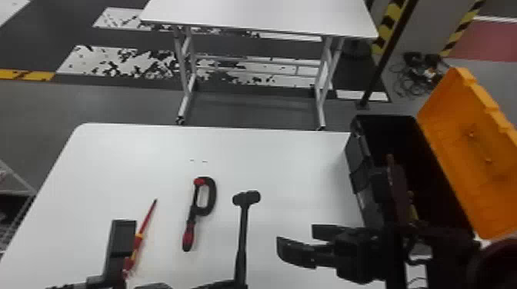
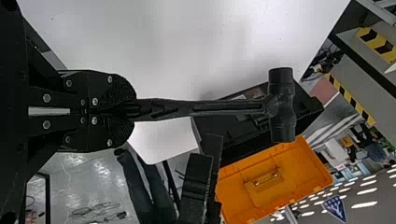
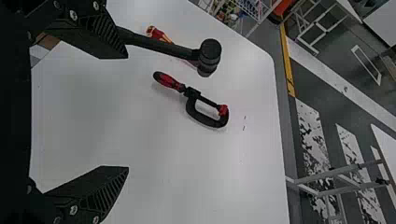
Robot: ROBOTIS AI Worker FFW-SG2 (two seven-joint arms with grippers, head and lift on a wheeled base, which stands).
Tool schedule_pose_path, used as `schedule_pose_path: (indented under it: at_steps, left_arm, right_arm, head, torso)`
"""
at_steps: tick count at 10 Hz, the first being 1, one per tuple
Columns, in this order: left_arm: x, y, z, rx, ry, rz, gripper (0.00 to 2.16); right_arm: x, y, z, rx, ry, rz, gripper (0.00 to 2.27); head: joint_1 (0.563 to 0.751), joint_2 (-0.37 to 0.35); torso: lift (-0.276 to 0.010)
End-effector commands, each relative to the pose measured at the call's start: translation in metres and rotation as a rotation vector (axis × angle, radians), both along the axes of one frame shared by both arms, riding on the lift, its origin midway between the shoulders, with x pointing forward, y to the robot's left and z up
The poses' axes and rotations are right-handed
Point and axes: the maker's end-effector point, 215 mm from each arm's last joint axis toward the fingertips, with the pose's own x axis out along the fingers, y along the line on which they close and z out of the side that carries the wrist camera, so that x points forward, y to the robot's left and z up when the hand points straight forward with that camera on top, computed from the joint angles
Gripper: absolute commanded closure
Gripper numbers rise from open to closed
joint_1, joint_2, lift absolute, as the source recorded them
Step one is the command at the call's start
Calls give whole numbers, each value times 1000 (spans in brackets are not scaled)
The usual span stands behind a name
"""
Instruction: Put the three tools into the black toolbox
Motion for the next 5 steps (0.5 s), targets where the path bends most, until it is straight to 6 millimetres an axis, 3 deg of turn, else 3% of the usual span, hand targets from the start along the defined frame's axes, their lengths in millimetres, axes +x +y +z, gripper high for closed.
schedule_pose_path:
  at_steps: [1, 5]
  left_arm:
    - [-1, -7, 3, 4, -15, -18, 2138]
    - [2, -13, 0, 15, -41, -29, 2138]
  right_arm:
    - [6, 7, -6, 10, 10, 10, 161]
    - [-2, 39, -6, 64, 24, 56, 161]
  head:
    - [695, -70]
    - [695, -39]
  torso:
    - [-51]
    - [-51]
